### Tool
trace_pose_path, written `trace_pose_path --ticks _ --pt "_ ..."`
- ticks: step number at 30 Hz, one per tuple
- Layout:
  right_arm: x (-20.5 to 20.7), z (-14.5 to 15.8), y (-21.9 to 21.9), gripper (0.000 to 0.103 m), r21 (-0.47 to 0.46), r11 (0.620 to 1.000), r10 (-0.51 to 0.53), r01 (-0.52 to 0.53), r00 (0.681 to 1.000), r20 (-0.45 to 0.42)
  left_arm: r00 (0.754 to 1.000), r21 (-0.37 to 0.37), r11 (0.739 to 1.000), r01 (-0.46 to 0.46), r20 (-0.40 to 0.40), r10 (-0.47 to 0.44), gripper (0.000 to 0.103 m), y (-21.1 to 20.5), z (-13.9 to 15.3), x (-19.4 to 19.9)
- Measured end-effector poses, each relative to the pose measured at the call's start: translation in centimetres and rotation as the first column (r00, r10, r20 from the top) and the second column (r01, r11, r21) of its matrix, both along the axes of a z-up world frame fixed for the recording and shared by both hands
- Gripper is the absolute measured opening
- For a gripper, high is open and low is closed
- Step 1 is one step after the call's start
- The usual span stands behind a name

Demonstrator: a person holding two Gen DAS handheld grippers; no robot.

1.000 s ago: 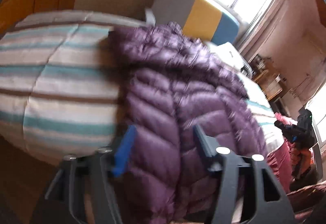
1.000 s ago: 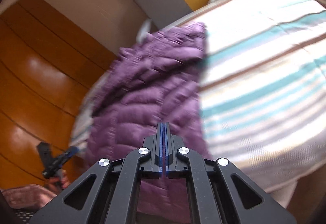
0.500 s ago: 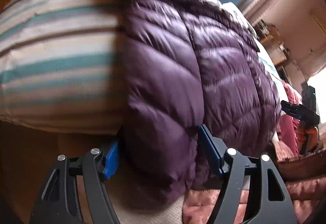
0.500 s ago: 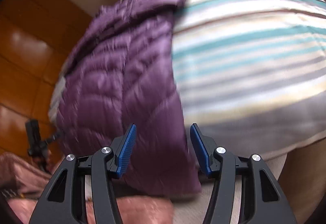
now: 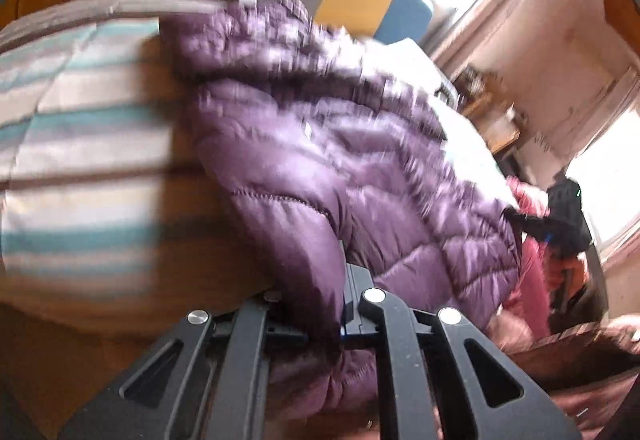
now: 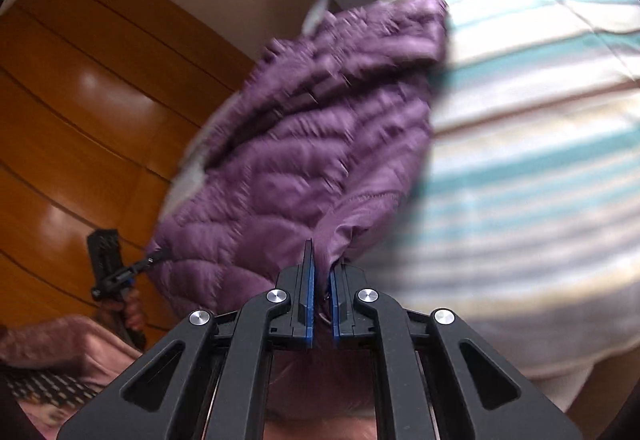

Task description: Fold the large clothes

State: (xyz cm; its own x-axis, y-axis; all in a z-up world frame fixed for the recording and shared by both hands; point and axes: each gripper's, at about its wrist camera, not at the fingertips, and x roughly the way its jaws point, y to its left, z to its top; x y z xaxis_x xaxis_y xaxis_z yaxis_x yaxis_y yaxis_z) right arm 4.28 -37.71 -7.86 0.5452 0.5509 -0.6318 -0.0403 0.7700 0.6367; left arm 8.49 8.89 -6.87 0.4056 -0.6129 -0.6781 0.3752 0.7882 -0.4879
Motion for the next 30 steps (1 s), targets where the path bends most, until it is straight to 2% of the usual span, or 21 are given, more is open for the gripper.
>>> trace_pose_path --ticks 4,7,16,20,25,30 --pt "1.9 2.2 -0.1 0.006 0.067 0.998 -0.014 0.009 0.997 0.071 0.999 -0.068 0.998 -0.005 0.048 0.009 0.008 -0.2 2.4 1.5" --pt "4.1 3.2 0.0 0.006 0.093 0.995 -0.036 0.028 0.996 0.086 0.997 -0.1 0.995 -0.015 0.071 0.022 0.008 -0.9 3.9 3.4" --pt "12.3 3.4 -1.5 0.006 0.146 0.983 -0.117 0.108 0.992 0.052 0.995 -0.205 0.974 -0.094 0.024 0.101 0.008 -1.2 4.9 11.4" --pt "16.6 2.5 -2.5 0.006 0.15 0.973 -0.181 0.178 0.983 0.012 0.987 -0.206 0.965 -0.159 -0.025 0.157 0.008 -2.2 4.0 16.3" --pt "21.4 0.5 -3.2 0.006 0.087 0.96 -0.266 0.267 0.964 -0.024 0.968 -0.176 0.952 -0.249 -0.083 0.238 0.008 -3.3 1.4 21.1" --pt "23.8 -1.5 -3.0 0.006 0.021 0.948 -0.316 0.318 0.947 -0.051 0.949 -0.152 0.939 -0.308 -0.118 0.292 0.008 -3.5 -1.4 23.3"
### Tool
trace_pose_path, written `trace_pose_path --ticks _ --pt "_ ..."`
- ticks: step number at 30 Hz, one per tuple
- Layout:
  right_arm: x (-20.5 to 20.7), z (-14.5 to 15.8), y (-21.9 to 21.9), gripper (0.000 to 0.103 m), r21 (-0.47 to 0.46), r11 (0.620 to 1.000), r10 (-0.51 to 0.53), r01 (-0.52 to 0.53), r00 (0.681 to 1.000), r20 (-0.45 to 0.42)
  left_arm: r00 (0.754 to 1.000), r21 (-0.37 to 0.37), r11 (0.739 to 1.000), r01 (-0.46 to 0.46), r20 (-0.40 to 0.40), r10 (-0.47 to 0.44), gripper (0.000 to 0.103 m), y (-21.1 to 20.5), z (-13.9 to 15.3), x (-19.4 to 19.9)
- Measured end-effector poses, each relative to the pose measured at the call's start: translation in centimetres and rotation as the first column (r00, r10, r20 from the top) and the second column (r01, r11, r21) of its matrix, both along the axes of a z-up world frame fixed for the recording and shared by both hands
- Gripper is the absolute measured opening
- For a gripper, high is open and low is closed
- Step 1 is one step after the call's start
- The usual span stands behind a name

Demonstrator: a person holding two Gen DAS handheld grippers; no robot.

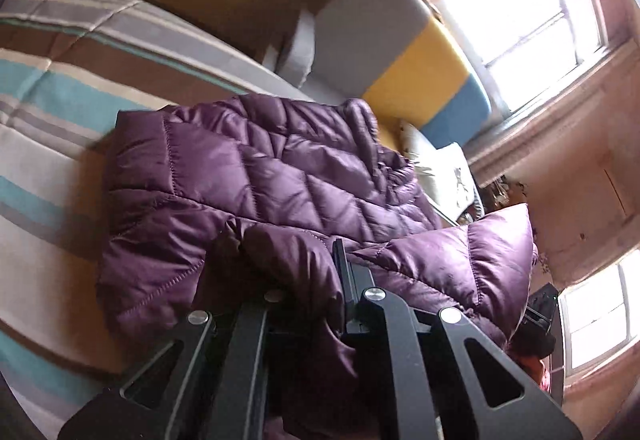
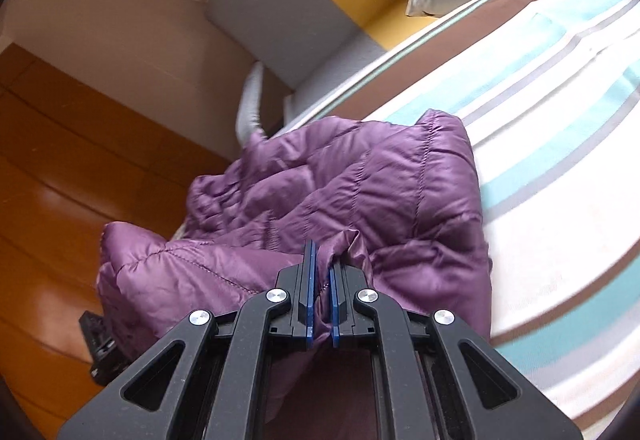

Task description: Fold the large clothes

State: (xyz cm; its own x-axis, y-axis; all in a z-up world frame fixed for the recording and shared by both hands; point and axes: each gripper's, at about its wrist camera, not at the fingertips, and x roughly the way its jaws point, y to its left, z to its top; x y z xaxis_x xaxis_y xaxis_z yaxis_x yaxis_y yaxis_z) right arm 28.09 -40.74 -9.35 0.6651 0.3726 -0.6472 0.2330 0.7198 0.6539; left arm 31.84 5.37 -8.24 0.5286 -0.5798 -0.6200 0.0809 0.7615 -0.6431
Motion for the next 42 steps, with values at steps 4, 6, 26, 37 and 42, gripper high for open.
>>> trace_pose_path --ticks 4,6,26,37,42 --pt "1.2 -0.8 0.5 0.006 -0.054 0.998 -0.02 0.019 1.0 -0.011 1.0 -0.017 1.0 -0.024 -0.021 0.023 0.009 0.1 -1.3 0.8" --pt "1.9 -1.1 0.8 0.006 -0.075 0.997 -0.027 0.026 1.0 -0.013 0.999 -0.032 0.999 -0.04 -0.035 0.039 0.011 0.2 -1.6 0.9" --pt "-2.3 0.8 -1.3 0.085 -0.146 0.981 -0.116 0.131 0.988 0.103 0.931 -0.206 0.933 -0.295 0.159 0.329 0.099 5.7 1.4 -2.0" --pt "-4.9 -3.4 -0.9 0.095 -0.143 0.989 -0.038 0.039 0.999 0.012 0.989 0.097 0.991 -0.09 0.127 0.077 0.101 2.1 -3.2 -4.1" --pt "-3.4 -3.9 1.0 0.088 -0.144 0.99 0.006 0.0 0.999 0.037 0.991 0.221 0.974 -0.052 0.129 0.023 0.098 0.1 -3.5 -3.9"
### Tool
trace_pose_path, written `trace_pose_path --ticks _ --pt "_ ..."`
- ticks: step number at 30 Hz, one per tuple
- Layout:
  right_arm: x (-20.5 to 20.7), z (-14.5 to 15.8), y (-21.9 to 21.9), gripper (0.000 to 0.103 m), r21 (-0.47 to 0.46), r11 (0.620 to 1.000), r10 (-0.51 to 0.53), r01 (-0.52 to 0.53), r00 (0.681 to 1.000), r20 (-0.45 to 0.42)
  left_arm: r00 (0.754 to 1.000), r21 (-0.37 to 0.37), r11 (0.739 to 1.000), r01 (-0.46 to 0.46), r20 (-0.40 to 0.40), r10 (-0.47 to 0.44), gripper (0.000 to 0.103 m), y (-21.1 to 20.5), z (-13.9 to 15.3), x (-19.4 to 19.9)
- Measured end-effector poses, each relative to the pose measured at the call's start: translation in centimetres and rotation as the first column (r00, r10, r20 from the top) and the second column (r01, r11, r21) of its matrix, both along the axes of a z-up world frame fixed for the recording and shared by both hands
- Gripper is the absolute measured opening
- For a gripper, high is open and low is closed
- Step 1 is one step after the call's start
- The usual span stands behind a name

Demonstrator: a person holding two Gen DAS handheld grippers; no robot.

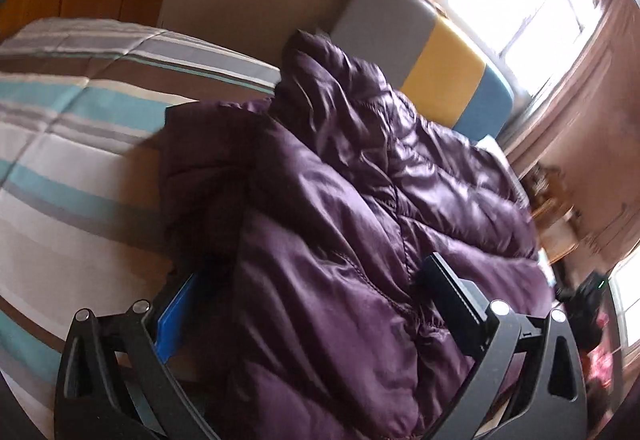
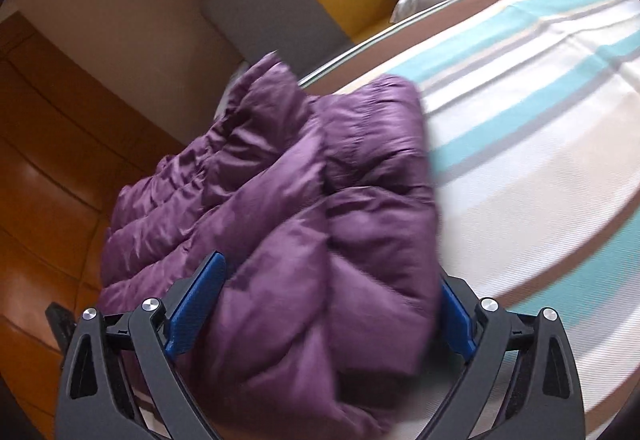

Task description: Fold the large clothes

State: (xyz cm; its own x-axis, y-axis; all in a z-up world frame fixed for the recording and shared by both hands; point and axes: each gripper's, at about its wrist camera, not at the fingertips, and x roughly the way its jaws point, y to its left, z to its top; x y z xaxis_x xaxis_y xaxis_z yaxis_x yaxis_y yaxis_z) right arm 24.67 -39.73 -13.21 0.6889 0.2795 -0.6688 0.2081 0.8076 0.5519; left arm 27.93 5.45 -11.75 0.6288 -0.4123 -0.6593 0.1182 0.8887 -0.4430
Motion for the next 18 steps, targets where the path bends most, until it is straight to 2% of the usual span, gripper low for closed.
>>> trace_pose_path --ticks 1,2,4,7,10,12,18 --pt "0.1 -0.1 0.5 0.076 -0.012 1.0 0.016 -0.016 1.0 -0.005 1.0 0.033 0.999 0.009 0.001 -0.009 0.091 -0.5 0.0 -0.2" --pt "0.2 -0.1 0.9 0.071 -0.018 0.999 0.028 -0.028 1.0 -0.009 1.0 0.049 0.999 0.021 0.003 -0.021 0.087 -0.9 0.2 -0.6" --pt "0.0 -0.2 1.5 0.045 0.001 0.998 0.064 -0.064 0.998 -0.001 0.999 0.047 0.998 0.041 0.006 -0.042 0.072 -1.3 0.5 -1.6" --pt "-0.8 0.2 1.8 0.032 -0.002 0.996 0.085 -0.085 0.996 0.02 0.997 0.034 0.997 0.071 0.004 -0.071 0.057 -1.6 0.9 -2.7" --pt "-2.1 0.7 1.5 0.026 0.026 0.995 0.092 -0.093 0.995 0.032 0.994 0.039 0.993 0.11 0.003 -0.11 0.036 -2.0 1.4 -3.9" --pt "-2.8 1.2 1.5 0.026 0.026 0.995 0.1 -0.1 0.994 0.034 0.991 0.021 0.991 0.133 -0.003 -0.133 0.032 -2.1 1.6 -4.8" --pt "-6.3 1.9 0.9 0.026 0.031 0.993 0.114 -0.115 0.993 0.032 0.985 -0.028 0.984 0.174 -0.013 -0.175 0.029 -2.9 2.0 -7.6"
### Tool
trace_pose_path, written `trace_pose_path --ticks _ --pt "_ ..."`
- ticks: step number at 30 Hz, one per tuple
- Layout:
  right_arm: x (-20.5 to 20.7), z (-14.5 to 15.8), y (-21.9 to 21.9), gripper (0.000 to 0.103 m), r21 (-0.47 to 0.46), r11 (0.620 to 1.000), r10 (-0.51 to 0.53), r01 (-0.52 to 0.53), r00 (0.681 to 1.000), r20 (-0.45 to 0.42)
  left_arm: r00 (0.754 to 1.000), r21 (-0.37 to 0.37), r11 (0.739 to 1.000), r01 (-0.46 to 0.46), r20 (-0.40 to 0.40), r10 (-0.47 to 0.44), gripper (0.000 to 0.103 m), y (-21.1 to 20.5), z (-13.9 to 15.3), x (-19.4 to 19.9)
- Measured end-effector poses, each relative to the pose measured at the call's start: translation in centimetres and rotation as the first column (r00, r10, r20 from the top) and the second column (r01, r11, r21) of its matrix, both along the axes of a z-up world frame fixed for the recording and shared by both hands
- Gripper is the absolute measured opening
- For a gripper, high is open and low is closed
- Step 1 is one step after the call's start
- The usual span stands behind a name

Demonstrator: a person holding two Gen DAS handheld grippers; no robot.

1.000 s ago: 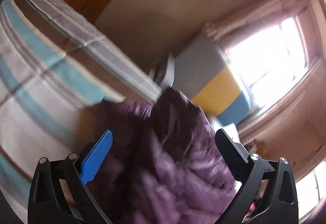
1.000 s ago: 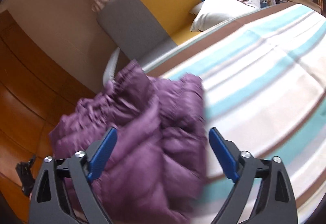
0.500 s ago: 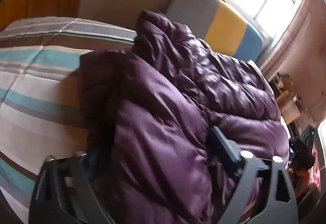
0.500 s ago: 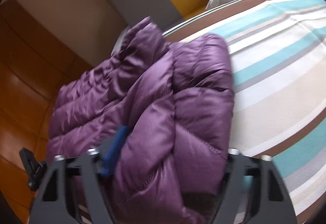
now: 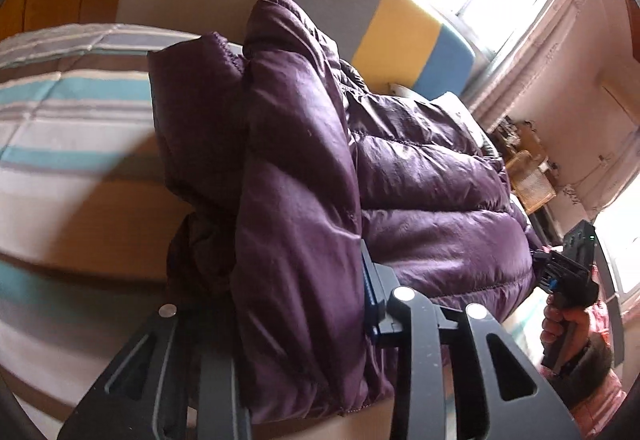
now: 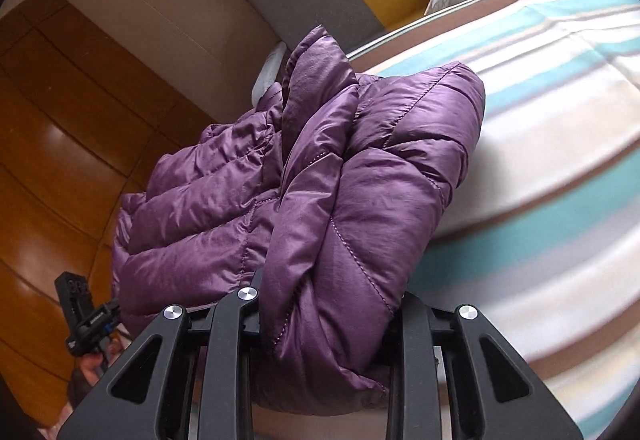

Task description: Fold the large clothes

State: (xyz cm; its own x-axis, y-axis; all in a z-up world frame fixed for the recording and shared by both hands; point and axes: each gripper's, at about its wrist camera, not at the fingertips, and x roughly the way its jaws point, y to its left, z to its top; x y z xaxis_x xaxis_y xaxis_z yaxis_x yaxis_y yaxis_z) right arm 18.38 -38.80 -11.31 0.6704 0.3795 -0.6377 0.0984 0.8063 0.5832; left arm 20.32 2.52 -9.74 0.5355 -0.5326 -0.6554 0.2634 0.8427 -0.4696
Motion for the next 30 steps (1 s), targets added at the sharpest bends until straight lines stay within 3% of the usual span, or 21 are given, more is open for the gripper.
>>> trace_pose_path --ticks 9,11,13,14,16,18,21,25,30 --pt "-6.7 -0.1 -1.2 0.027 0.047 0.999 -0.007 0.008 1.0 -0.005 0.998 -0.026 0.998 0.054 -0.009 -0.054 0.032 0.4 0.0 -6.7" --pt "-6.9 -0.6 -1.4 0.034 0.052 0.998 -0.031 0.032 0.999 -0.013 0.999 0.019 0.999 0.038 0.017 -0.038 0.043 0.5 -0.1 -7.3" --pt "-7.0 -0.6 -2.2 0.057 0.066 0.995 -0.067 0.068 0.998 -0.014 0.999 0.048 0.999 0.01 0.034 -0.012 0.071 0.5 0.2 -7.5" --pt "-7.1 -0.4 -2.8 0.063 0.065 0.993 -0.097 0.098 0.995 -0.018 0.999 0.056 0.998 -0.009 0.045 0.007 0.077 0.6 0.5 -7.7" --pt "-8.2 0.3 -3.6 0.066 0.076 0.989 -0.129 0.128 0.992 0.011 0.996 0.052 0.997 -0.052 0.081 0.048 0.087 1.3 1.5 -8.0" --pt "-9.0 1.3 -4.4 0.066 0.019 0.986 -0.169 0.168 0.985 0.03 0.987 0.066 0.991 -0.119 0.12 0.11 0.094 2.5 2.4 -8.3" --pt "-8.7 3.7 -5.0 0.066 -0.1 0.978 -0.176 0.184 0.981 0.084 0.967 0.043 0.978 -0.203 0.167 0.193 0.095 4.2 4.0 -8.1" --pt "-4.7 5.4 -3.6 0.066 -0.193 0.97 -0.131 0.15 0.986 0.105 0.973 0.086 0.979 -0.184 0.154 0.17 0.095 3.4 5.5 -4.6" --pt "-1.4 5.0 -1.7 0.066 -0.229 0.97 -0.079 0.082 0.997 0.023 0.985 0.163 0.974 -0.16 0.088 0.147 0.095 0.6 5.7 1.0"
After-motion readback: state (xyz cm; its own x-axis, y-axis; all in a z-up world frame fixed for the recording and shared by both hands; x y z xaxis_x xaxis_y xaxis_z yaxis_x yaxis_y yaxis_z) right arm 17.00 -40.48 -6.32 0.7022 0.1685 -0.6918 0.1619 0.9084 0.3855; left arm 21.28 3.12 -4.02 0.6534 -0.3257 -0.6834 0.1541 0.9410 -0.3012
